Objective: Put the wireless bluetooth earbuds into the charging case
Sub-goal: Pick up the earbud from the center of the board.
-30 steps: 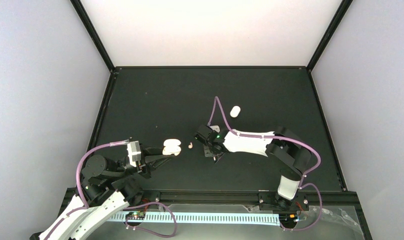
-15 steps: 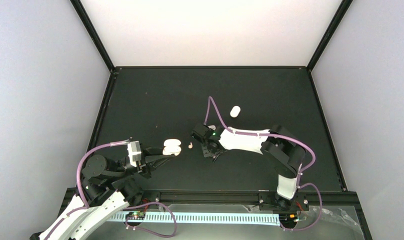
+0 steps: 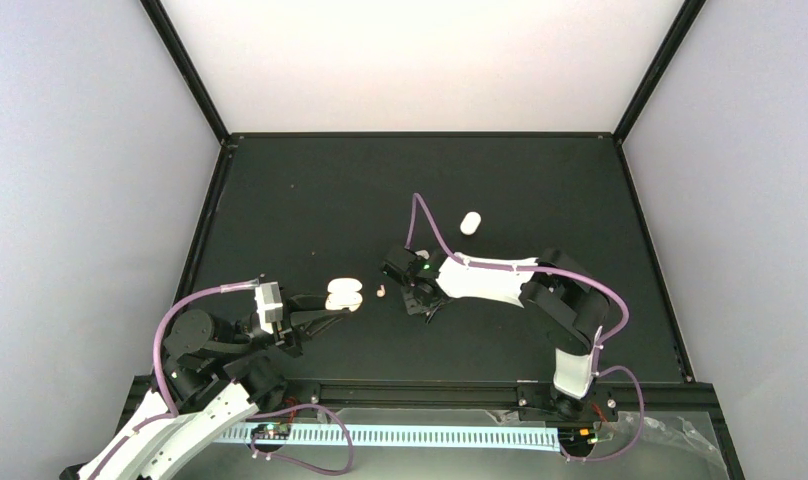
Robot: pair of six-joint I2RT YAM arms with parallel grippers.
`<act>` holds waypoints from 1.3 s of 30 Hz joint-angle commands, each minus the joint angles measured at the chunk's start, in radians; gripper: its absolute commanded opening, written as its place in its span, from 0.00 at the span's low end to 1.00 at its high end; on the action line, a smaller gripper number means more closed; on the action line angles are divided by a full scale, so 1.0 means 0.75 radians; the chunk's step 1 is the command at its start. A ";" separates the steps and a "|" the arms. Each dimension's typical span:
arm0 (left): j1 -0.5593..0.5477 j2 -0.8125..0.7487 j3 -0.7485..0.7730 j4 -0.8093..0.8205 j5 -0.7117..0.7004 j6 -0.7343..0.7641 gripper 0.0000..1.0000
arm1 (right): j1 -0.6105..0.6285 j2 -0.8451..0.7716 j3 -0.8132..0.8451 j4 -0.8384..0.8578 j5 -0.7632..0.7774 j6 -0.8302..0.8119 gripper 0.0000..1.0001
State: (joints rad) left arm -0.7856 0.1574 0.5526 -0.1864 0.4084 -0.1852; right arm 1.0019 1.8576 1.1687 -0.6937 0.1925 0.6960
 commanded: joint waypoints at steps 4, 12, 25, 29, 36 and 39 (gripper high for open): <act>-0.002 0.007 0.006 0.028 0.017 0.010 0.02 | -0.015 0.090 -0.037 -0.030 0.043 -0.040 0.19; -0.002 0.007 0.006 0.028 0.018 0.010 0.02 | -0.015 0.097 -0.031 -0.044 0.079 -0.047 0.28; -0.002 0.010 0.006 0.028 0.018 0.010 0.02 | -0.022 0.127 -0.026 -0.012 0.011 -0.136 0.24; -0.002 0.011 0.006 0.028 0.016 0.010 0.02 | -0.023 0.132 -0.039 0.005 -0.015 -0.143 0.20; -0.002 0.015 0.006 0.028 0.017 0.010 0.02 | -0.023 0.121 -0.067 0.028 -0.025 -0.139 0.11; -0.002 0.017 0.006 0.028 0.018 0.010 0.02 | -0.023 0.113 -0.082 0.041 -0.031 -0.130 0.09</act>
State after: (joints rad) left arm -0.7856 0.1574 0.5526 -0.1864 0.4084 -0.1856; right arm 0.9970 1.8687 1.1778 -0.6807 0.1650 0.5999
